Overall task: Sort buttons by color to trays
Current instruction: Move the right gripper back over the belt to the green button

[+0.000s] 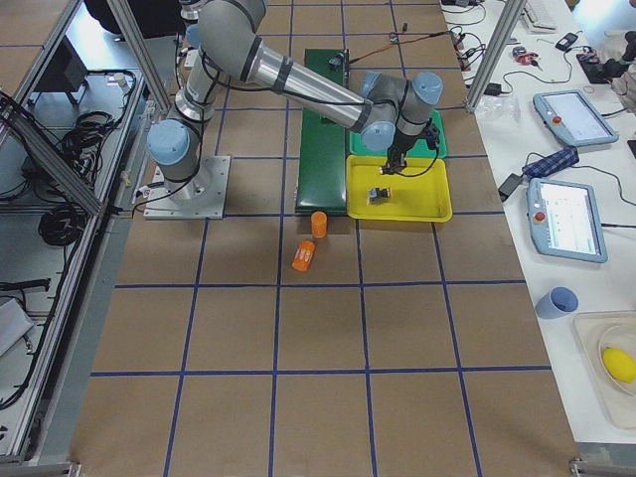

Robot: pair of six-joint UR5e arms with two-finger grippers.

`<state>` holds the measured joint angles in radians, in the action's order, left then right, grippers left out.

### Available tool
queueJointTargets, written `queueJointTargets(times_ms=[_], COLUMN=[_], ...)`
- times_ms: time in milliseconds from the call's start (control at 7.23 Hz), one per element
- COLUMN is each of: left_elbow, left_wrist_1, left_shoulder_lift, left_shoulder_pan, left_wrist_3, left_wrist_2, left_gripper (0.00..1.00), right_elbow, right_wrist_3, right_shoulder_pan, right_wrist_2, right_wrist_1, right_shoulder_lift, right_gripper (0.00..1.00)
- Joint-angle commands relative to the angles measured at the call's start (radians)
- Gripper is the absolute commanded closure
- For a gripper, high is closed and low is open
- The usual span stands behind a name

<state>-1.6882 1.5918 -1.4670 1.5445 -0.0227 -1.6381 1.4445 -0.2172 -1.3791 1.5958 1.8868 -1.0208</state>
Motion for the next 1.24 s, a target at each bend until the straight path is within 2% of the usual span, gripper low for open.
queueJointTargets(times_ms=[0, 138, 276, 415, 553, 691, 829, 968, 1106], left_elbow=[-0.001, 0.001, 0.001, -0.001, -0.001, -0.002, -0.011, -0.019, -0.019], left_wrist_1=[-0.001, -0.001, -0.001, -0.001, -0.001, 0.001, -0.001, -0.006, -0.006], left_shoulder_lift=[0.001, 0.004, 0.004, 0.004, 0.002, 0.004, 0.002, 0.005, 0.007], left_shoulder_pan=[0.000, 0.000, 0.005, 0.006, 0.006, 0.006, 0.006, 0.006, 0.006], left_wrist_3=[0.000, 0.001, 0.001, 0.001, 0.003, -0.005, 0.003, 0.003, 0.001], left_wrist_2=[0.001, 0.000, 0.001, 0.001, 0.001, -0.006, 0.000, -0.002, -0.005], left_gripper=[0.00, 0.00, 0.00, 0.00, 0.00, 0.00, 0.00, 0.00, 0.00], right_elbow=[-0.001, 0.020, 0.092, 0.217, 0.311, 0.351, 0.364, 0.369, 0.370], right_wrist_3=[0.001, 0.005, -0.007, -0.043, -0.033, -0.019, 0.013, 0.101, 0.122], right_shoulder_pan=[0.008, 0.006, 0.005, 0.012, 0.014, 0.011, 0.015, -0.004, -0.038], right_wrist_2=[-0.002, -0.004, -0.005, -0.005, -0.005, -0.008, -0.124, -0.185, -0.178], right_wrist_1=[-0.067, -0.139, -0.185, -0.132, -0.032, -0.034, -0.102, -0.115, -0.098], right_shoulder_lift=[-0.060, -0.109, -0.163, -0.204, -0.252, -0.296, -0.327, -0.343, -0.332], right_gripper=[0.00, 0.00, 0.00, 0.00, 0.00, 0.00, 0.00, 0.01, 0.01])
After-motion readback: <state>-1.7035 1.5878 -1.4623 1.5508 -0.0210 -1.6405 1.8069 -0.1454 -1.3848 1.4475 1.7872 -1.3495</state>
